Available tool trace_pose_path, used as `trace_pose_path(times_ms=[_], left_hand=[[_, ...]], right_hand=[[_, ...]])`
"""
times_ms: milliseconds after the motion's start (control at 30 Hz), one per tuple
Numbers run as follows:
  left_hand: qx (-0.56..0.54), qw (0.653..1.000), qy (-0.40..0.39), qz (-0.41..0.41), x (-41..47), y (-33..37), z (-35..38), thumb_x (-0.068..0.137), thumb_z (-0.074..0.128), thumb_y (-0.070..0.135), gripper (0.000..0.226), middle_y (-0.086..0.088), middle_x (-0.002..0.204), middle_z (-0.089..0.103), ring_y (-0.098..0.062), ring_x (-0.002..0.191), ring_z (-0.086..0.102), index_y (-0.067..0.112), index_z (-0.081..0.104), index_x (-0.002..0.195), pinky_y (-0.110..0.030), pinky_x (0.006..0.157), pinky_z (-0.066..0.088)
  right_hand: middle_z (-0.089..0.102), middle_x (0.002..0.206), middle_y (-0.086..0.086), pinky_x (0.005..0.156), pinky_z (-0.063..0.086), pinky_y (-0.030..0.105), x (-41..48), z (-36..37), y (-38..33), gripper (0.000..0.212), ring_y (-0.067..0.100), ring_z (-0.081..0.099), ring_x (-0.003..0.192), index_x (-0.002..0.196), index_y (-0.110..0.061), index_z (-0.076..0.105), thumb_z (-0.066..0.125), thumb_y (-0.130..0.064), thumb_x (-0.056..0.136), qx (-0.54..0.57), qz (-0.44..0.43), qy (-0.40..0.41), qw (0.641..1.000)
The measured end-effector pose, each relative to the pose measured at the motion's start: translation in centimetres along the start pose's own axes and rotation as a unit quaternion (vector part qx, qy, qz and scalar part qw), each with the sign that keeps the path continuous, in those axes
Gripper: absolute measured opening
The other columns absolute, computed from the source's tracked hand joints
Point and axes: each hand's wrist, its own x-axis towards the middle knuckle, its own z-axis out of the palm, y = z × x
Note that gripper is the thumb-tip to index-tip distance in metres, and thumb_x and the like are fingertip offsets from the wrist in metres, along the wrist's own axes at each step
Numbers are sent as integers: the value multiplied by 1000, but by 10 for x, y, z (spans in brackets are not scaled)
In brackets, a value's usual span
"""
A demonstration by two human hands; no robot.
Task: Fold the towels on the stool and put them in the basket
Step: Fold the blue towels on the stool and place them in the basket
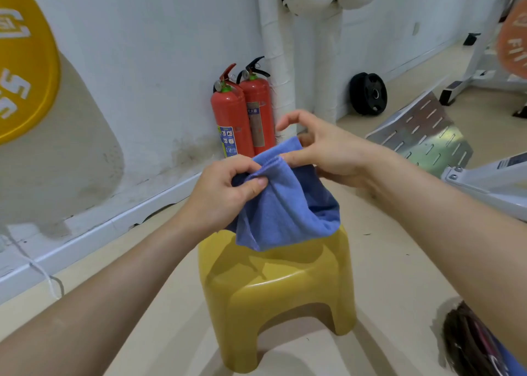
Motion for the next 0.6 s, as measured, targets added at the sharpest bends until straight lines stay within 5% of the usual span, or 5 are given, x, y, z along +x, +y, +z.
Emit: trace_pose_path(times_ms=[167, 267, 367, 500, 600], left_hand=[[-97, 992, 60, -49, 3, -2, -8, 93, 59, 9, 12, 6, 74, 62, -6, 70, 56, 10, 66, 83, -17, 65, 46], [-124, 988, 71, -53, 2, -5, -8, 92, 60, 8, 14, 12, 75, 66, -5, 73, 59, 15, 68, 84, -17, 69, 47], [-156, 983, 81, -60, -1, -5, -4, 90, 61, 7, 13, 11, 77, 70, -6, 73, 62, 15, 70, 85, -18, 68, 50], [-158, 983, 45, -80, -5, -6, -5, 88, 66, 13, 6, 3, 83, 71, -11, 77, 64, 13, 72, 88, -24, 71, 52], [-156, 976, -31, -150, -9, -11, -8, 78, 72, 30, 17, -12, 85, 71, -21, 75, 66, 16, 71, 87, -33, 66, 52]], right_hand=[[44, 102, 8, 79, 42, 38, -15, -26, 6, 47, 21, 44, 87, 100, -27, 53, 81, -36, 62, -107, -12, -106, 989], [53, 121, 5, 97, 48, 37, -14, -20, 10, 55, 18, 55, 107, 108, -36, 55, 83, -42, 61, -193, 0, -122, 974], [63, 117, -7, 97, 50, 41, -9, -7, 12, 58, 14, 58, 113, 109, -39, 58, 80, -52, 58, -207, -6, -98, 973], [69, 97, -1, 90, 55, 40, -5, -3, 16, 45, 15, 66, 93, 103, -20, 65, 82, -33, 64, -131, -18, -56, 990], [70, 102, 18, 90, 54, 43, -5, 0, 12, 36, 27, 68, 92, 104, -12, 69, 81, -14, 71, -116, -20, -68, 991]])
